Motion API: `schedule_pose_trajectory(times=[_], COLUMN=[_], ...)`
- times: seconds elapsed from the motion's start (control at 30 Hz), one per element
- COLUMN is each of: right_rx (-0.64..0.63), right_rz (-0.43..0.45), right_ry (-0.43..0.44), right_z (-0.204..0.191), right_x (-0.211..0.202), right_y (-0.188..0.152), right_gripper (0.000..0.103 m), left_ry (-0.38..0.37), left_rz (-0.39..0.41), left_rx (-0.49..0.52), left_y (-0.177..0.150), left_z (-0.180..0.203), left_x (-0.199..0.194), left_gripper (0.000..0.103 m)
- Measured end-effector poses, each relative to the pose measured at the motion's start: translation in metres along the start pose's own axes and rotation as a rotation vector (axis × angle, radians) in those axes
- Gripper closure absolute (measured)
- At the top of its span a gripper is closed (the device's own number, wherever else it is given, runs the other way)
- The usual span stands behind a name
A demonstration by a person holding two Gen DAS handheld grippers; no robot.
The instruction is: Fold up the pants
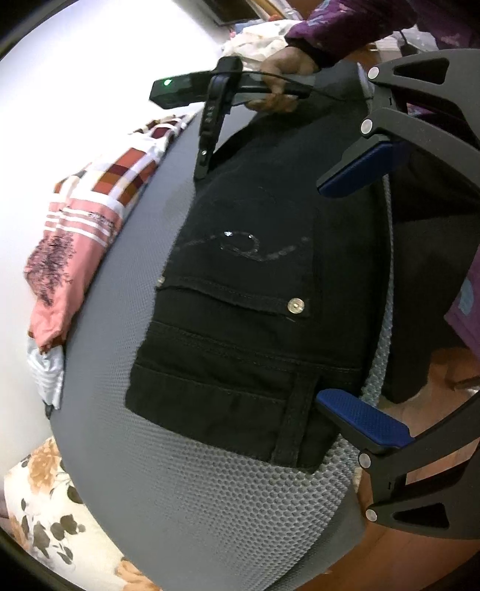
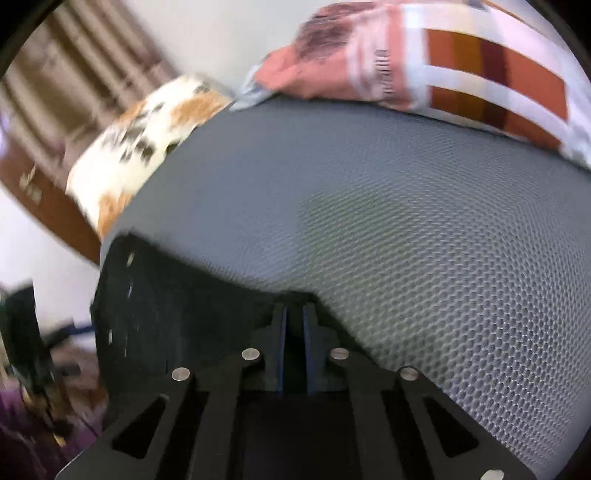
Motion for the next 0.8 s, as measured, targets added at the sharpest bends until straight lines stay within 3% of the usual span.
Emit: schedule_pose_trajectory(times=[0.13,0.23,0.33,0.4,0.47,0.53,0.63,0.73,0.77,0.8], right_rx=[0.084,0.119,0.163,0.204,0.204,0.164,0.077,0.128,0.105,0.074], right_rz=[0.007,0.026,0.137,0.194,0.179,0.138,0.034,-0.045,-0.018,-0.053], right_ry=[0.012,0.031,0.031,0.118,0.210,0.224,0.128,0.168,0.166,0.185], right_z=[0.009,0.013,0.015,0.004,-0.017,-0.038,-0.058,-0.076,-0.087,-0.099], right_x=[0.010,-0.003,-0.037,-0.063,-0.080,-0.085,-0.070,-0.054,-0.058,-0.057], right_y=[-0.004,-0.006,0.001,0.001,-0.013,-0.039,-0.082,-0.122,-0.129,-0.137], right_gripper=[0.097,0.086,0.083,0.076,0.055,0.041,0.041,0.042,0.042,0.042], left_ry=[0.013,-0.009,-0.026,-0.022,-0.007,0.013,0.035,0.016,0.022,0.060], left_rz=[-0.016,-0.013,-0.011,0.026,0.050,0.044,0.013,0.012,0.009,0.002], left_rx=[-0.007,-0.032,-0.074,-0.082,-0.072,-0.054,-0.088,-0.118,-0.117,-0.113], left_y=[-0.001,-0.001,0.007,0.013,0.018,0.018,0.012,0.011,0.011,0.010], left_z=[0.000,-0.003,-0.003,-0.003,-0.005,-0.008,-0.021,-0.028,-0.029,-0.033], left_x=[0.000,-0.004,-0.009,-0.019,-0.024,-0.019,-0.011,-0.014,-0.015,-0.017], left_gripper=[0.000,0.000,0.000,0.000,0.000,0.000,0.000,0.000,0.000,0.000])
Point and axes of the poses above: each gripper's, at about its wrist camera, not at the fingertips, and x roughly the way its jaws point, z to its right, y to its top, the point moved 6 cm from there along x, roughly the way its jaws point, and after that the axes turned 7 degrees about z, right-handed, at the moved point
